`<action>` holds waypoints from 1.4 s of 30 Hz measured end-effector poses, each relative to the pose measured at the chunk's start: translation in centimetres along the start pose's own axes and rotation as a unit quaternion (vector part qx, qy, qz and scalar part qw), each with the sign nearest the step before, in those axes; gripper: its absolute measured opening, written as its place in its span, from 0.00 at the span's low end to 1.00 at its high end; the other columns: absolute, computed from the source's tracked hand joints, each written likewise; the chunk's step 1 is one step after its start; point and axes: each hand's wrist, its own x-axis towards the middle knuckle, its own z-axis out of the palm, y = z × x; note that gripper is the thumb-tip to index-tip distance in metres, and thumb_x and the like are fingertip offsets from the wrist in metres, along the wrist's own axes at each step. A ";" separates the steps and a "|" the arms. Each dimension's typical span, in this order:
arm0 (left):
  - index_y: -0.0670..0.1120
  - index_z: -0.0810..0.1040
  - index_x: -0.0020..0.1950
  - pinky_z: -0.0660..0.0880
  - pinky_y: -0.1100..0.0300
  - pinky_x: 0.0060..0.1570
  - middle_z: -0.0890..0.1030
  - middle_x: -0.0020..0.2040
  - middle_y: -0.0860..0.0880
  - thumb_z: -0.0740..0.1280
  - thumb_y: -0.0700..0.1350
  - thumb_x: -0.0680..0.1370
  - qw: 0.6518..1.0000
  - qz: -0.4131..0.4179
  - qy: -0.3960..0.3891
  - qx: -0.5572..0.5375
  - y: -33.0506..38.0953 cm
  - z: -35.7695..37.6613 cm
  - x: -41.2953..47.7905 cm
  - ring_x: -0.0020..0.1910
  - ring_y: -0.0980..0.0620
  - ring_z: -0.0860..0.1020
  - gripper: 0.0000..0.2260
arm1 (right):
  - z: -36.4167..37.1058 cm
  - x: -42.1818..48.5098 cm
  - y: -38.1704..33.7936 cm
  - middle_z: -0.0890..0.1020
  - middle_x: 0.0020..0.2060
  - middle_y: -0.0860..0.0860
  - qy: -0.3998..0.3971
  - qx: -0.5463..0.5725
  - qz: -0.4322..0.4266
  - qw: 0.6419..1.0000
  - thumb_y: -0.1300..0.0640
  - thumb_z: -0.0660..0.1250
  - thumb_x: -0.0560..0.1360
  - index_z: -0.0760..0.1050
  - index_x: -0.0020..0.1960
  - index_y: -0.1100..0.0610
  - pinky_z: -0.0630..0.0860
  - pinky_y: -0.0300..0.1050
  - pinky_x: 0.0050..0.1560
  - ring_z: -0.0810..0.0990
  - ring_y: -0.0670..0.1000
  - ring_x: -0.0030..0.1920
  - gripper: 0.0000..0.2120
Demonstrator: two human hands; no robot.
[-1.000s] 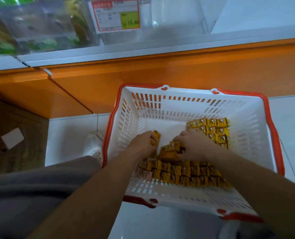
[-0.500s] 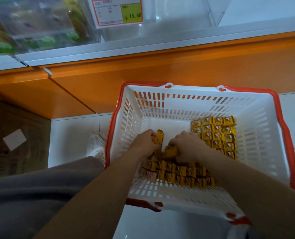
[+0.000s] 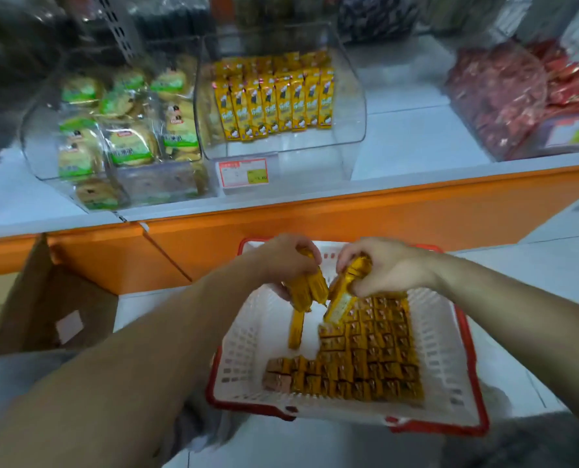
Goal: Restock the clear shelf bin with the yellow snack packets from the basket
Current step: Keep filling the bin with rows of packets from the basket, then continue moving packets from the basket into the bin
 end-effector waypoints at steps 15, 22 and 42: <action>0.42 0.77 0.63 0.83 0.52 0.48 0.84 0.54 0.41 0.73 0.28 0.71 0.939 0.104 -0.108 -0.310 7.3 -2.3 -10.5 0.54 0.41 0.85 0.22 | -2.8 -7.0 -6.6 0.82 0.55 0.59 0.262 0.334 -0.070 0.903 0.64 0.67 0.78 0.78 0.62 0.57 0.76 0.51 0.56 0.81 0.57 0.53 0.14; 0.49 0.84 0.53 0.82 0.61 0.40 0.87 0.49 0.46 0.82 0.45 0.67 0.953 0.124 -0.022 -0.274 7.4 -3.5 -8.8 0.48 0.49 0.87 0.17 | -3.0 -5.3 -6.7 0.85 0.41 0.36 0.262 0.413 -0.041 0.871 0.57 0.64 0.81 0.84 0.47 0.45 0.77 0.31 0.48 0.82 0.33 0.45 0.12; 0.50 0.82 0.50 0.84 0.46 0.44 0.88 0.44 0.45 0.74 0.47 0.75 0.911 0.118 0.126 -0.373 8.1 -1.7 -5.5 0.42 0.46 0.87 0.06 | -3.4 -3.7 -8.1 0.85 0.49 0.63 0.230 0.618 -0.051 0.750 0.48 0.61 0.81 0.82 0.56 0.62 0.83 0.48 0.41 0.86 0.59 0.48 0.20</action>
